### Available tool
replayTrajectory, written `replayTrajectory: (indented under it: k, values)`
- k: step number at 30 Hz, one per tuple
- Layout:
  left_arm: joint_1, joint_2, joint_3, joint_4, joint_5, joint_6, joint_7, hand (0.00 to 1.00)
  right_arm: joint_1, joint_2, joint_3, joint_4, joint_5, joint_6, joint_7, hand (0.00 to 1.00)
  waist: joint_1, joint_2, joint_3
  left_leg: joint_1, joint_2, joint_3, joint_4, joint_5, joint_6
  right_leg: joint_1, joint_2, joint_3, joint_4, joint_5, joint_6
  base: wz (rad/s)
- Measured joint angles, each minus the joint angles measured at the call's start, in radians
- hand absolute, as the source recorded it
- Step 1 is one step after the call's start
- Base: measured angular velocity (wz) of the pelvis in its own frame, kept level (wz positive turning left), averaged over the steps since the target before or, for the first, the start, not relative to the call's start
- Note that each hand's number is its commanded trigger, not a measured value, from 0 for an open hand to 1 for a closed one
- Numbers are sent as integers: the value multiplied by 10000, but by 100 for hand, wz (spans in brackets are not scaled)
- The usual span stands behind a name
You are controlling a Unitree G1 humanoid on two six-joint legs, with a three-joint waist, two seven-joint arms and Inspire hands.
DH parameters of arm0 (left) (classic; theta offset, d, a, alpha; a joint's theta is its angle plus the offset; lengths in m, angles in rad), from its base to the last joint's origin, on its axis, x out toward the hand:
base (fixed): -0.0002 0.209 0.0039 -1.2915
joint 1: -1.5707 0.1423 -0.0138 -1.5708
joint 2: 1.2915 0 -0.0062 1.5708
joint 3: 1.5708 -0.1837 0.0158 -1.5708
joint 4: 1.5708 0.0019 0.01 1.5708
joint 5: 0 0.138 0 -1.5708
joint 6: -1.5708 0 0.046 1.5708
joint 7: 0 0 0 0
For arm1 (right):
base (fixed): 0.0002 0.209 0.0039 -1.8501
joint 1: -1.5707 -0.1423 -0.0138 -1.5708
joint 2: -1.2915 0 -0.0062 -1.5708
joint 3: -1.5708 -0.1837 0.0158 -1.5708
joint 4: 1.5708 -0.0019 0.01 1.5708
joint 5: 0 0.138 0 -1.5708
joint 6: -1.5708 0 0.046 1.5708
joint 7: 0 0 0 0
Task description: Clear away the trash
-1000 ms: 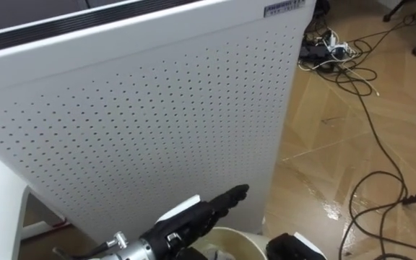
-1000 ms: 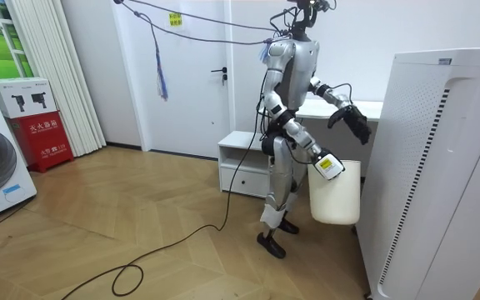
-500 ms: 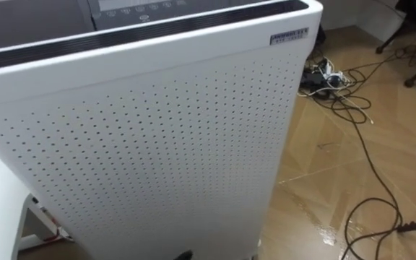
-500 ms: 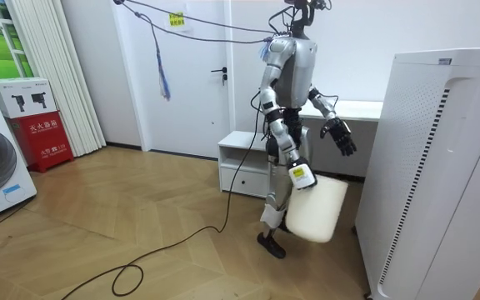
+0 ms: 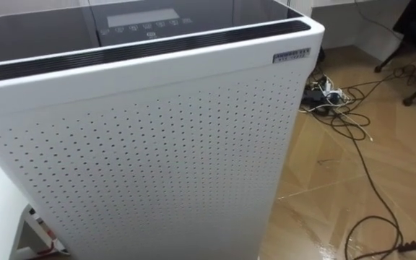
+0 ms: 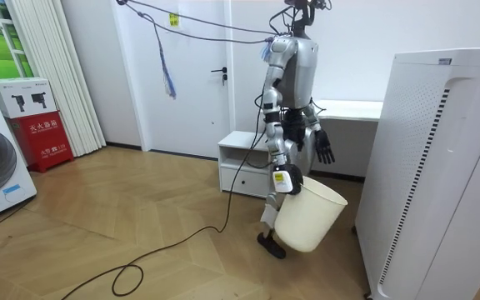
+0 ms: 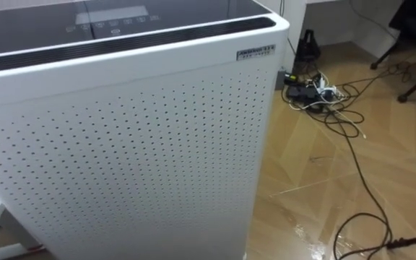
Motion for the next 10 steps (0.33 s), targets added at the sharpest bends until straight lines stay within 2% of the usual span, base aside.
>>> replayTrajectory:
  k: [3, 6, 10]
  values:
    - [1, -132, 594, 738, -546, 48, 444, 0, 91, 142, -371, 222, 412, 34, -2, 100, -7, -47, -32, 77, 23, -1, -2, -37, -43, 22, 36, 16, -17, -17, -20, -3]
    - [-37, -286, 1061, 1306, -956, 191, 883, 0, 108, 257, -750, 516, 891, 172, -24, 100, -10, -52, -32, 122, 27, 1, -9, -47, -50, 62, 50, 12, -17, -21, -26, -1]
    - [-111, -432, 1348, 1861, -1670, 442, 1252, 0, 128, 484, -1103, 965, 1411, 193, -282, 100, -33, -102, -43, 208, 24, -46, -6, -61, -63, 227, 43, -77, -132, -25, -31, 5]
